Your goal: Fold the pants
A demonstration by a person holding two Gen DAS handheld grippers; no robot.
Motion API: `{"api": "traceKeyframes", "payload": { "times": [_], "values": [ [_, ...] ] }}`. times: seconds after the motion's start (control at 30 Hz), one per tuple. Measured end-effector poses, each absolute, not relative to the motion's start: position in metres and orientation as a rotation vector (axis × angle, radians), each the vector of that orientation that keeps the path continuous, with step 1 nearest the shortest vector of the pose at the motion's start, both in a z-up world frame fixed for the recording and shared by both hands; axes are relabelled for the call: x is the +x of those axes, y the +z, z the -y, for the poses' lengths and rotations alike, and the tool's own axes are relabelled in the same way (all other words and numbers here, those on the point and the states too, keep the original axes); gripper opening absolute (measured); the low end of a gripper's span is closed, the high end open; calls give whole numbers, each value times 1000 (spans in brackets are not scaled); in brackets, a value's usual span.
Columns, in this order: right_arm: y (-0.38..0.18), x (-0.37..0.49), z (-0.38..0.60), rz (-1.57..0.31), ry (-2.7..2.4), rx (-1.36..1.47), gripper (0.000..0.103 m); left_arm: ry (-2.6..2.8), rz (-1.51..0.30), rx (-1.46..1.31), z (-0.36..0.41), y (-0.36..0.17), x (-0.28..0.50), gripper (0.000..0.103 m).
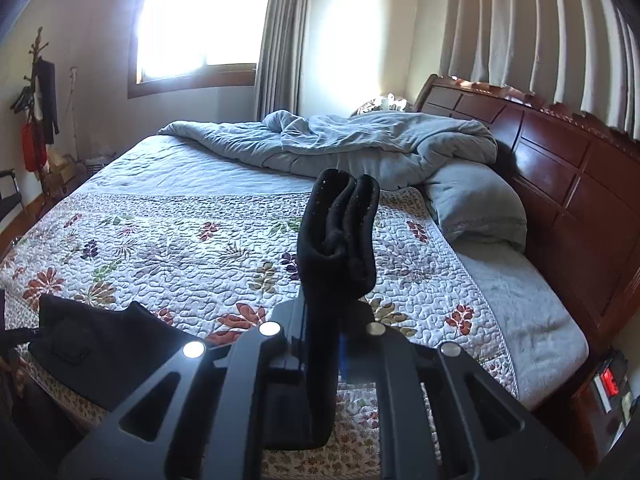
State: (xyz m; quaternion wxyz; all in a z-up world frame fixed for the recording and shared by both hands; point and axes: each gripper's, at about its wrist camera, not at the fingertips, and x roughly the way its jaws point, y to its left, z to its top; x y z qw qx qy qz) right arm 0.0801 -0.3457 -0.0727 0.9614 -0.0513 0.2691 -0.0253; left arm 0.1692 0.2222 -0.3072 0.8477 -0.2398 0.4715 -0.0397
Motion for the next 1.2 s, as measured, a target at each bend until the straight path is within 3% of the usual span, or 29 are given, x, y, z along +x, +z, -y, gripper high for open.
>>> {"api": "traceKeyframes", "payload": {
  "times": [1.2],
  "values": [
    [-82,93,288,-531,34,-262,10,-41,-1011,-583,-237,-316,166,99]
  ]
}}
